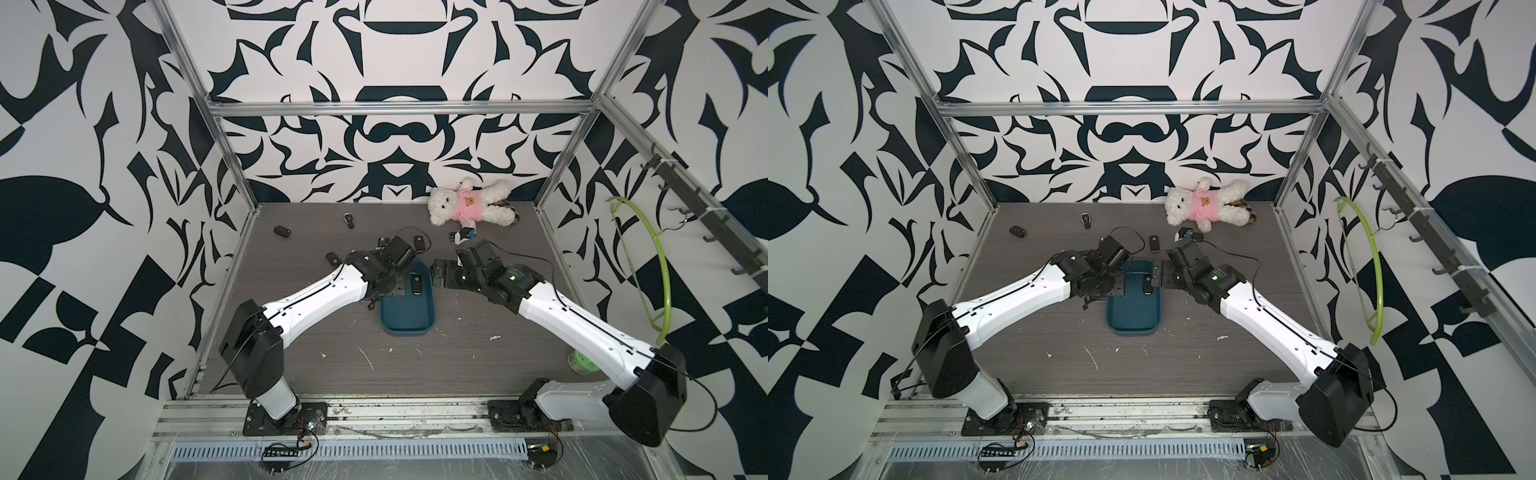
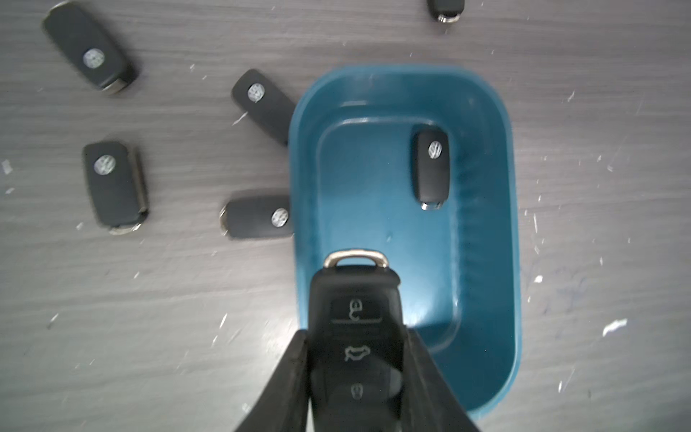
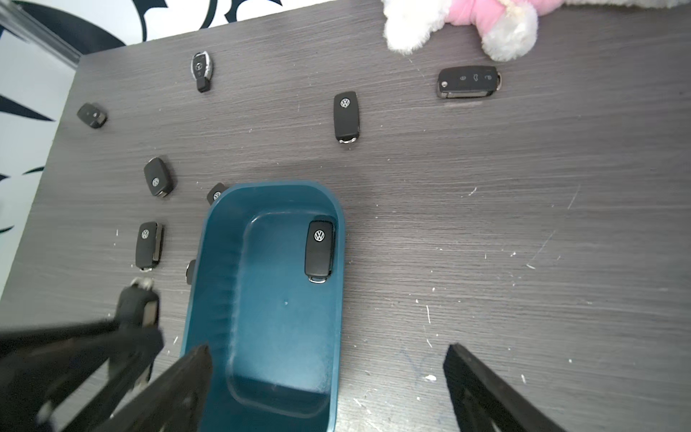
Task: Place the car key into the storage box
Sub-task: Place the car key in the storage box.
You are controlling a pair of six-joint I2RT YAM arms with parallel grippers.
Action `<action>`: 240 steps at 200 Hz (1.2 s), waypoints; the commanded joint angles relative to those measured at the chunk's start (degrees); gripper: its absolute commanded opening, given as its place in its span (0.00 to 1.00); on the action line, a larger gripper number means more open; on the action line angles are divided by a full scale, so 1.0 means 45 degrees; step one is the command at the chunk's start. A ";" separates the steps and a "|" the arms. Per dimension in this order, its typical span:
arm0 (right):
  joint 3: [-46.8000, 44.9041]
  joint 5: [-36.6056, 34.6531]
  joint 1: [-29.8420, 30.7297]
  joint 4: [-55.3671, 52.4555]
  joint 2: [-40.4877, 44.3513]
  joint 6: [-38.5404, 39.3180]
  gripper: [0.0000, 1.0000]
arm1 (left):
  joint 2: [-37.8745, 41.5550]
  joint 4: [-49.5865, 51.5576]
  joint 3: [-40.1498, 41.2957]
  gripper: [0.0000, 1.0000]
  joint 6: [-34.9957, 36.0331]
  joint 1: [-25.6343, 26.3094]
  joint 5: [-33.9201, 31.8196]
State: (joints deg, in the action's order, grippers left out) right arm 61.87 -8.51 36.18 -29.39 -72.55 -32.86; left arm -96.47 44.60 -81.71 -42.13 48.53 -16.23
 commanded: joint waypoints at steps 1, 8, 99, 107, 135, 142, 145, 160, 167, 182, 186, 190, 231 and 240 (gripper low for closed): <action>-0.0463 0.0450 -0.0117 0.0676 0.0510 0.0874 1.00 | -0.1020 0.0223 -0.1039 0.27 0.0085 -0.0155 0.0346; -0.0485 0.0664 -0.0218 0.0549 0.0546 0.0867 1.00 | -0.1402 0.0300 -0.1373 0.27 0.0058 -0.0196 0.0379; -0.1096 0.1721 -0.1415 0.0417 0.1559 0.0772 1.00 | -0.5304 -0.0081 -0.3885 0.28 0.0191 -0.0784 0.0863; -0.1111 0.1698 -0.1478 0.0393 0.1635 0.0795 1.00 | -0.5554 -0.0094 -0.4043 0.28 0.0227 -0.0822 0.0947; -0.1114 0.1579 -0.1741 0.0216 0.1752 0.0775 1.00 | -0.6268 -0.0156 -0.4331 0.28 0.0299 -0.0954 0.1186; -0.1112 0.1561 -0.1783 0.0186 0.1782 0.0779 1.00 | -0.6383 -0.0202 -0.4380 0.28 0.0338 -0.0978 0.1233; -0.1111 0.1550 -0.1801 0.0186 0.1806 0.0777 1.00 | -0.6435 -0.0191 -0.4408 0.28 0.0351 -0.0980 0.1237; -0.1111 0.1502 -0.1836 0.0165 0.1847 0.0779 1.00 | -0.6659 -0.0257 -0.4488 0.28 0.0444 -0.0999 0.1299; -0.1121 0.1491 -0.1860 0.0166 0.1867 0.0777 1.00 | -0.6757 -0.0239 -0.4556 0.28 0.0455 -0.0998 0.1339; -0.1107 0.1482 -0.1884 0.0169 0.1866 0.0760 1.00 | -0.6953 -0.0175 -0.4701 0.29 0.0510 -0.0990 0.1328; -0.1099 0.1482 -0.1888 0.0151 0.1865 0.0736 1.00 | -0.7006 -0.0164 -0.4722 0.29 0.0497 -0.0997 0.1322; -0.1104 0.1480 -0.1903 0.0161 0.1865 0.0734 1.00 | -0.7036 -0.0165 -0.4741 0.28 0.0500 -0.1008 0.1333; -0.1111 0.1461 -0.1889 0.0177 0.1851 0.0716 1.00 | -0.7220 -0.0243 -0.4733 0.29 0.0475 -0.1076 0.1466; -0.1102 0.1476 -0.1906 0.0176 0.1847 0.0721 1.00 | -0.7253 -0.0253 -0.4734 0.29 0.0480 -0.1085 0.1495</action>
State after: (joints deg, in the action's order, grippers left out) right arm 56.80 -1.48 27.83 -29.08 -65.49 -29.93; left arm -128.07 43.18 -101.78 -40.45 44.12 -10.26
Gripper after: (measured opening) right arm 0.996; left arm 0.363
